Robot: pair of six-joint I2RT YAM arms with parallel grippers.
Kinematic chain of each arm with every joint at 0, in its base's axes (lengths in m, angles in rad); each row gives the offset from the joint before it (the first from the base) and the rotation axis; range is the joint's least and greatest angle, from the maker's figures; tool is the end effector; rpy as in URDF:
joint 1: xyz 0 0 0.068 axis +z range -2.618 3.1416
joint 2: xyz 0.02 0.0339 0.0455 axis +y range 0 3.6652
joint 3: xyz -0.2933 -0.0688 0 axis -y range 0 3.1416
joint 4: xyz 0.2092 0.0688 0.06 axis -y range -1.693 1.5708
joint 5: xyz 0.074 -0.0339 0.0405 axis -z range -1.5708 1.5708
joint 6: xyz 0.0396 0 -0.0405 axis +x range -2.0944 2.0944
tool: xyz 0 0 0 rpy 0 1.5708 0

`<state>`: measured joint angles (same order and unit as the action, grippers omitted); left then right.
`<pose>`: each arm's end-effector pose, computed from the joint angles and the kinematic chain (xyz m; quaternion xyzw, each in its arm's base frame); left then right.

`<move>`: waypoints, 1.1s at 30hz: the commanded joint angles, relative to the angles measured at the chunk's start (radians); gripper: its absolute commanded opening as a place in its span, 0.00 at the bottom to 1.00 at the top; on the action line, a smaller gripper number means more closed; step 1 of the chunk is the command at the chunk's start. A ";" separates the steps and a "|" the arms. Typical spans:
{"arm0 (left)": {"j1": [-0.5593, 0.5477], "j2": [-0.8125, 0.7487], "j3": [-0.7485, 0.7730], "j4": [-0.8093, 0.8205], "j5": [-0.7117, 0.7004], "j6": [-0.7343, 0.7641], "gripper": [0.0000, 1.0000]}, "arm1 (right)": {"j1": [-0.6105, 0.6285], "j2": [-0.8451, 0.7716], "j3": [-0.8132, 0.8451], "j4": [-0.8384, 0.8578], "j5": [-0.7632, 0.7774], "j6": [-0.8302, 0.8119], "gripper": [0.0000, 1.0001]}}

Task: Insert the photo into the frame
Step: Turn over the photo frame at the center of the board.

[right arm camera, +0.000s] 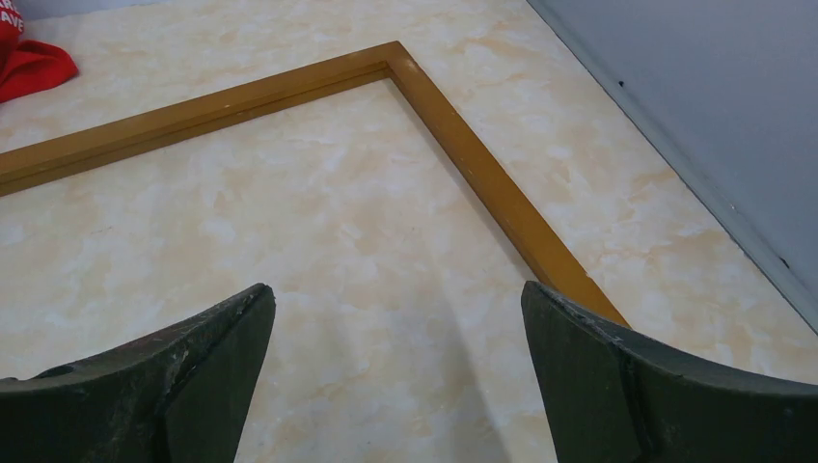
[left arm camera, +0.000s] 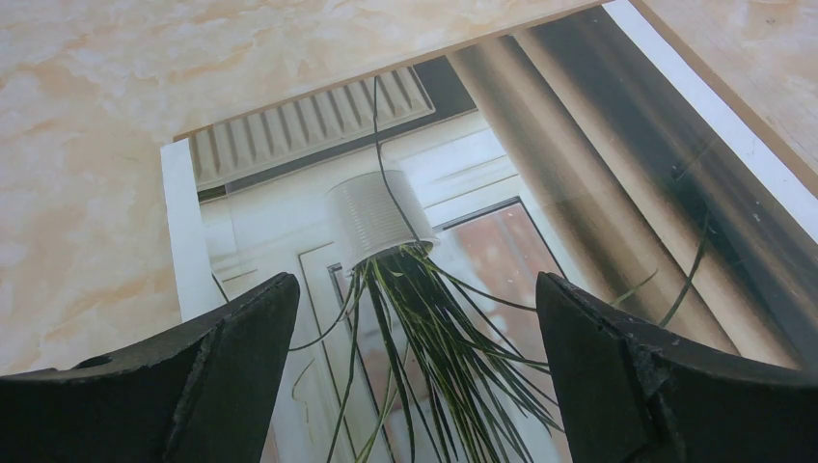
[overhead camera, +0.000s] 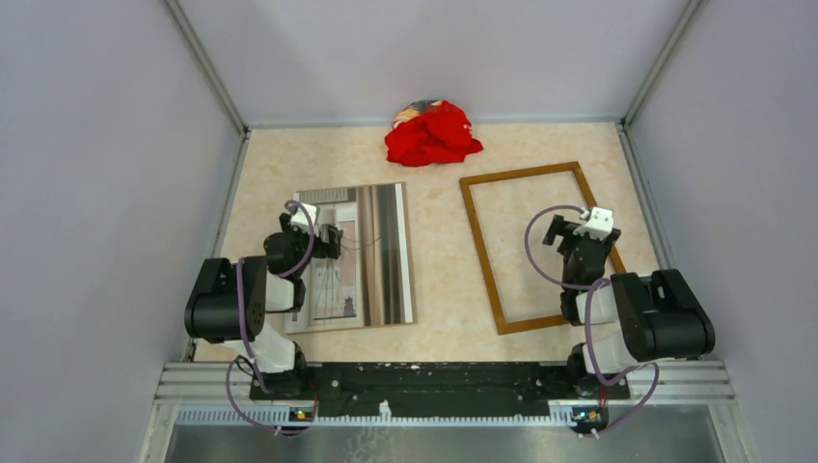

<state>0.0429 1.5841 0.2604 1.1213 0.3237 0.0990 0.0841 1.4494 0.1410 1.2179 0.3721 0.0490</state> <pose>0.2428 -0.0022 0.1962 0.1233 0.7616 -0.0803 0.6311 0.2076 0.0031 0.2081 0.1120 0.7277 -0.0922 0.6704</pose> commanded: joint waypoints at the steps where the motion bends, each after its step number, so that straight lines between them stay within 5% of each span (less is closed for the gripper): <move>1: -0.006 -0.022 0.014 0.040 0.003 0.005 0.99 | -0.007 0.006 0.032 0.023 -0.010 0.001 0.99; 13: -0.002 -0.045 0.026 0.049 0.006 -0.006 0.99 | -0.007 -0.004 0.035 0.027 0.001 0.003 0.99; 15: 0.009 -0.111 0.121 -0.186 -0.008 -0.022 0.99 | -0.004 -0.084 0.067 -0.092 0.017 0.004 0.99; 19: 0.009 -0.163 0.387 -0.724 -0.039 0.065 0.99 | 0.005 -0.291 0.287 -0.652 0.126 0.117 0.99; 22: 0.009 -0.143 0.526 -0.950 -0.057 0.101 0.99 | 0.003 -0.345 0.395 -0.863 0.119 0.322 0.99; 25: 0.014 -0.125 0.618 -1.104 -0.067 0.096 0.99 | -0.004 -0.374 0.479 -1.047 -0.049 0.444 0.99; 28: 0.021 -0.118 0.686 -1.237 -0.054 0.103 0.99 | 0.030 -0.322 0.529 -1.137 -0.275 0.468 0.99; 33: 0.029 -0.099 0.801 -1.434 -0.035 0.132 0.99 | 0.359 -0.043 0.793 -1.491 -0.013 0.355 0.99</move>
<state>0.0616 1.4761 0.9691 -0.0875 0.2722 0.2001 0.2214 1.2160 0.7578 0.0616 0.2817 0.4355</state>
